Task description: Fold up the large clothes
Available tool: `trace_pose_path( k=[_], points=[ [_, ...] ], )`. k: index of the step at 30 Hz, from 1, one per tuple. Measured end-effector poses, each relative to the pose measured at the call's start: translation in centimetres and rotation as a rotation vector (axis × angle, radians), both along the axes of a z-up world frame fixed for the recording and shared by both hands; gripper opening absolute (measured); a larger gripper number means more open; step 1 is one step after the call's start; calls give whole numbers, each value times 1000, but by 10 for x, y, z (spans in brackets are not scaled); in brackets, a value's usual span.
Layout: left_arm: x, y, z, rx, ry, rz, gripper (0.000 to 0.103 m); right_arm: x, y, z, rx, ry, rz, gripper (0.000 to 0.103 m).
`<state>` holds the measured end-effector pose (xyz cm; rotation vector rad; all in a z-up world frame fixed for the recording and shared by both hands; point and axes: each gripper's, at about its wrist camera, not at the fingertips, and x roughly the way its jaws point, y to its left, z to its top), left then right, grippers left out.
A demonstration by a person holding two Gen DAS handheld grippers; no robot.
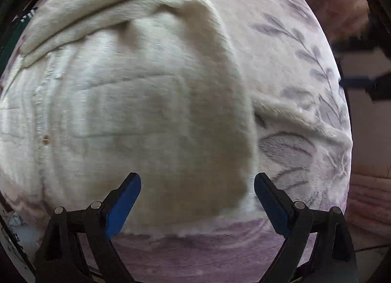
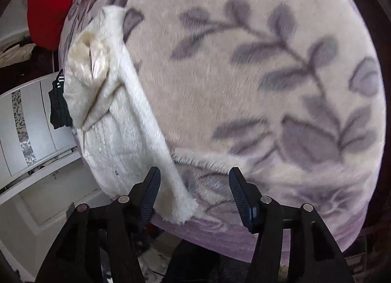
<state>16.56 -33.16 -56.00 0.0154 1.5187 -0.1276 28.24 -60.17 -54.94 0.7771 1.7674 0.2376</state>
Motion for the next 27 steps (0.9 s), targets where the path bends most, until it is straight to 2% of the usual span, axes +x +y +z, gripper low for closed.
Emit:
trace_pose_path(
  k=[1, 3, 4, 6, 7, 8, 9, 12, 14, 16, 19, 20, 23, 25, 26, 27],
  points=[
    [-1, -18, -11, 12, 9, -32, 93, 13, -10, 1, -12, -15, -1, 60],
    [-2, -36, -24, 59, -4, -68, 56, 40, -26, 3, -4, -41, 5, 60],
    [-2, -40, -29, 141, -29, -75, 31, 58, -24, 1, 8, -55, 4, 60],
    [-4, -31, -24, 122, -70, -38, 18, 87, -25, -1, 59, -87, 11, 61],
    [-5, -21, -18, 109, -93, -8, 14, 101, -4, -1, 76, -109, 3, 61],
    [-7, -15, -12, 104, -110, 3, 13, 111, -3, -2, 105, -131, 2, 72],
    [-9, -9, -7, 112, -125, 6, 13, 125, 9, -4, 144, -153, 12, 88],
    [-15, 4, 12, 132, -169, 4, 12, 169, 52, -4, 226, -246, 32, 96],
    [-18, 9, 22, 140, -189, 0, 12, 194, 111, -10, 249, -281, 74, 103],
    [-18, 13, 29, 140, -198, -1, 12, 213, 151, -23, 275, -290, 127, 103],
    [-22, 16, 40, 121, -213, 12, 12, 237, 197, -60, 127, -244, 254, 103],
    [-18, 15, 45, 111, -219, 19, 12, 242, 200, -73, 84, -221, 270, 103],
    [-20, 26, 56, 68, -235, 57, 12, 251, 197, -94, 136, -152, 214, 103],
    [-23, 37, 66, 24, -248, 94, 12, 254, 194, -91, 181, -157, 167, 85],
    [-21, 45, 71, 7, -257, 115, 11, 255, 196, -89, 202, -158, 162, 40],
    [-15, 50, 75, -9, -262, 133, 11, 256, 201, -85, 199, -142, 163, 36]
  ],
)
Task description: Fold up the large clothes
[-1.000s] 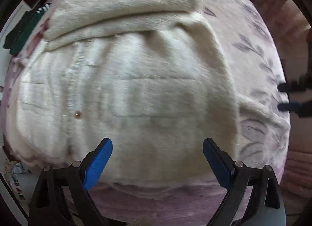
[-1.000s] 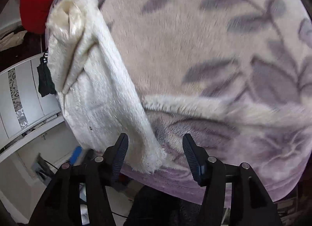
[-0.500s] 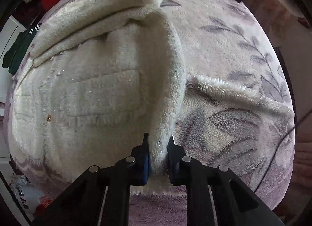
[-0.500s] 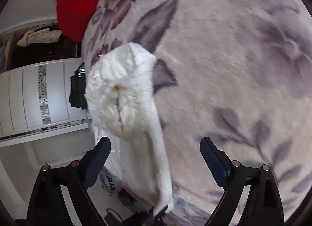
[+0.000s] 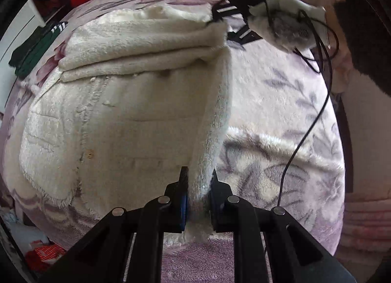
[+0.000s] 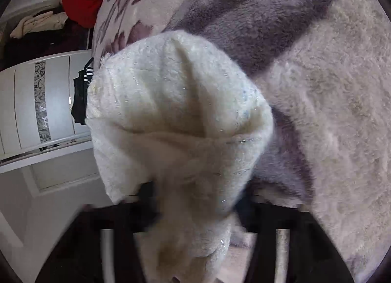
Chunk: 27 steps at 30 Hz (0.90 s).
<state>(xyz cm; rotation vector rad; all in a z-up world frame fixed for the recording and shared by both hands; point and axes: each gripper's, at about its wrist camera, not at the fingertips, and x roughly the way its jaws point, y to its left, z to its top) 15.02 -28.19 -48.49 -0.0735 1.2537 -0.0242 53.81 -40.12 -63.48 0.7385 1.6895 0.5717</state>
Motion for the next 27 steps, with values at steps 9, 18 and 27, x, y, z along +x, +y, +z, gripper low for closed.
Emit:
trace_pose_path(
  k=[9, 18, 27],
  points=[
    [-7, 150, 63, -241, -56, 204, 11, 15, 80, 139, -263, -46, 24, 28],
    [-23, 351, 62, -358, -58, 421, 11, 51, 354, 194, -503, -47, 122, 28],
    [-23, 469, -63, -416, 58, 553, 11, 53, 521, 87, -794, 3, 113, 28]
  ],
)
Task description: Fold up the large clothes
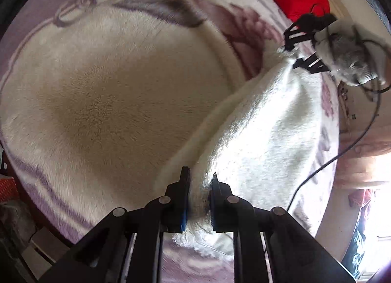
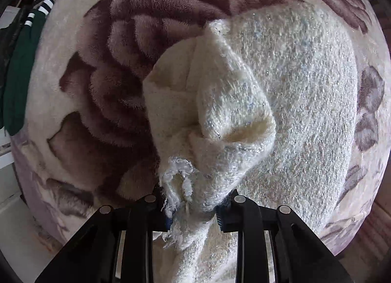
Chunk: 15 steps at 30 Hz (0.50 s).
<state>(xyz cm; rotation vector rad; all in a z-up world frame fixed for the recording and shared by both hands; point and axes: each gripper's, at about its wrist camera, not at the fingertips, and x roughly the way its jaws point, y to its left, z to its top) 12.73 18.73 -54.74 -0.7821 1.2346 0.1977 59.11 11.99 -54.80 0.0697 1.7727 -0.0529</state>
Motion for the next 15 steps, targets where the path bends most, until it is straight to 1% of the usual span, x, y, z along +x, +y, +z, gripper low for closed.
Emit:
trace_pose_path(
  k=[1, 2, 3, 4, 5, 6, 7, 9, 10, 11, 12, 13, 14, 15],
  points=[
    [4, 6, -11, -10, 8, -4, 11, 1, 7, -4, -26, -4, 0, 28],
    [7, 11, -22, -28, 23, -13, 11, 2, 12, -7, -43, 1, -3, 31],
    [8, 15, -29, -45, 33, -8, 12, 4, 15, -8, -45, 14, -5, 43],
    [7, 18, -31, -71, 33, 0, 12, 6, 22, -7, -23, 35, 21, 52],
    [5, 21, -31, -100, 37, 5, 16, 9, 28, -3, 23, 60, 59, 70],
    [2, 24, -28, -126, 44, 9, 18, 11, 31, 4, 101, 78, 82, 82],
    [-2, 26, -24, -143, 50, 14, 23, 11, 29, 14, 188, 87, 94, 83],
    [-14, 30, -11, -174, 46, 28, 32, 12, 10, 42, 349, 84, 89, 83],
    [-21, 34, -2, -172, 56, 36, 40, 13, -2, 55, 429, 76, 79, 83],
    [-24, 37, 5, -172, 53, 40, 41, 12, -20, 70, 474, 56, 62, 83],
    [-25, 41, 12, -167, 56, 41, 44, 11, -41, 82, 504, 27, 39, 83],
    [-23, 45, 20, -153, 59, 40, 54, 8, -63, 93, 524, 0, 18, 83],
    [-17, 48, 30, -142, 47, 38, 56, 7, -87, 101, 524, -29, -6, 83],
    [-5, 51, 39, -136, 25, 25, 57, 4, -111, 107, 515, -64, -33, 83]
  ],
)
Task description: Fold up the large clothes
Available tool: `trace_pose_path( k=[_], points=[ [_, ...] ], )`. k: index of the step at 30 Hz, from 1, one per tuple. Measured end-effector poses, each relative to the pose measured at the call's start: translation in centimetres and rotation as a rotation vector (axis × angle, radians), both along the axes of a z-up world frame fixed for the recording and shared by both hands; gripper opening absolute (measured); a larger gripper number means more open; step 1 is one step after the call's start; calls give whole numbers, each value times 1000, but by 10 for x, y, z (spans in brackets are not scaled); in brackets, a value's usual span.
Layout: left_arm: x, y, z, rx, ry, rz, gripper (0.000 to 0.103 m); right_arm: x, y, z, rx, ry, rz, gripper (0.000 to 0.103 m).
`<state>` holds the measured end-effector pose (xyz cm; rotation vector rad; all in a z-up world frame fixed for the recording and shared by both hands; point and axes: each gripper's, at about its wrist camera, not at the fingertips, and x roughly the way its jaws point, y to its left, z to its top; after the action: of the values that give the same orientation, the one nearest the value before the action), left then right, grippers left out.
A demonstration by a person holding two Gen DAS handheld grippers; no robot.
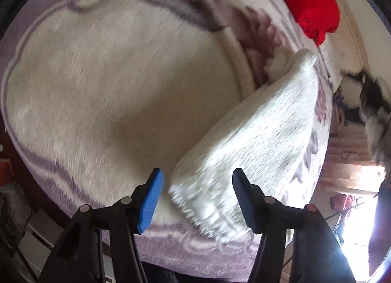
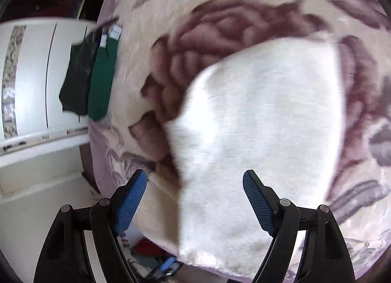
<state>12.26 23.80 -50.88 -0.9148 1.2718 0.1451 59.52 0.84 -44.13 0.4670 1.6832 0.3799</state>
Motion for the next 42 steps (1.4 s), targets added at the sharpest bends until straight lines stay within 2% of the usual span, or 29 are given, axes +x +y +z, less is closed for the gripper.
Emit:
trace_pose_path(
  k=[3, 7, 10, 13, 15, 16, 17, 19, 20, 21, 24, 26, 27, 28, 30, 31, 33, 35, 36, 37, 38, 39, 40, 42],
  points=[
    [52, -13, 17, 39, -66, -64, 60, -8, -66, -2, -33, -54, -72, 83],
    [172, -50, 26, 88, -178, -198, 63, -26, -127, -37, 6, -30, -187, 83],
    [253, -75, 0, 90, -190, -295, 63, -35, -159, -67, 31, 8, -253, 83],
    [309, -101, -41, 80, -110, -402, 63, -42, -182, -95, 83, 40, -312, 83],
    [317, -120, -55, 96, -79, -440, 58, -44, -184, -109, 112, 53, -323, 83],
    [317, -124, -52, 83, -113, -438, 30, -43, -183, -115, 123, 55, -319, 83],
    [314, -126, -47, 51, -138, -434, 20, -41, -182, -121, 129, 58, -310, 83],
    [298, -113, -33, -87, -233, -369, 18, -37, -179, -130, 140, 62, -295, 83],
    [293, -103, -33, -156, -250, -317, 18, -35, -178, -132, 147, 61, -286, 83],
    [289, -92, -38, -208, -242, -266, 18, -33, -177, -131, 150, 54, -276, 83],
    [284, -59, -87, -231, -117, -154, 22, -22, -171, -127, 119, 3, -246, 83],
    [283, -45, -105, -367, -91, -82, 28, -14, -163, -114, 72, -48, -231, 83],
    [282, -42, -98, -400, -90, -73, 31, -10, -158, -107, 62, -73, -213, 83],
    [283, -42, -84, -374, -98, -99, 36, -6, -151, -99, 59, -95, -190, 83],
    [280, -45, -43, -271, -155, -156, 40, 0, -133, -83, 43, -132, -118, 83],
    [280, -49, -20, -189, -176, -192, 53, 4, -125, -76, 34, -147, -73, 83],
    [279, -59, 21, -27, -228, -239, 56, 9, -102, -68, 24, -161, 13, 83],
    [286, -72, 37, 59, -265, -282, 56, 17, -82, -68, 35, -146, 61, 82],
    [290, -74, 31, 82, -264, -305, 55, 19, -75, -69, 30, -138, 82, 76],
    [302, -82, 20, 99, -236, -331, 41, 19, -65, -73, 7, -123, 114, 71],
    [319, -86, 0, 108, -199, -344, 26, 23, -54, -82, -34, -95, 149, 56],
    [339, -93, -20, 104, -160, -362, 26, 26, -45, -91, -83, -66, 169, 43],
    [355, -99, -45, 110, -100, -382, 27, 28, -38, -102, -124, -35, 196, 42],
    [369, -101, -73, 104, -51, -397, 26, 34, -25, -127, -186, 26, 252, 40]
  ],
)
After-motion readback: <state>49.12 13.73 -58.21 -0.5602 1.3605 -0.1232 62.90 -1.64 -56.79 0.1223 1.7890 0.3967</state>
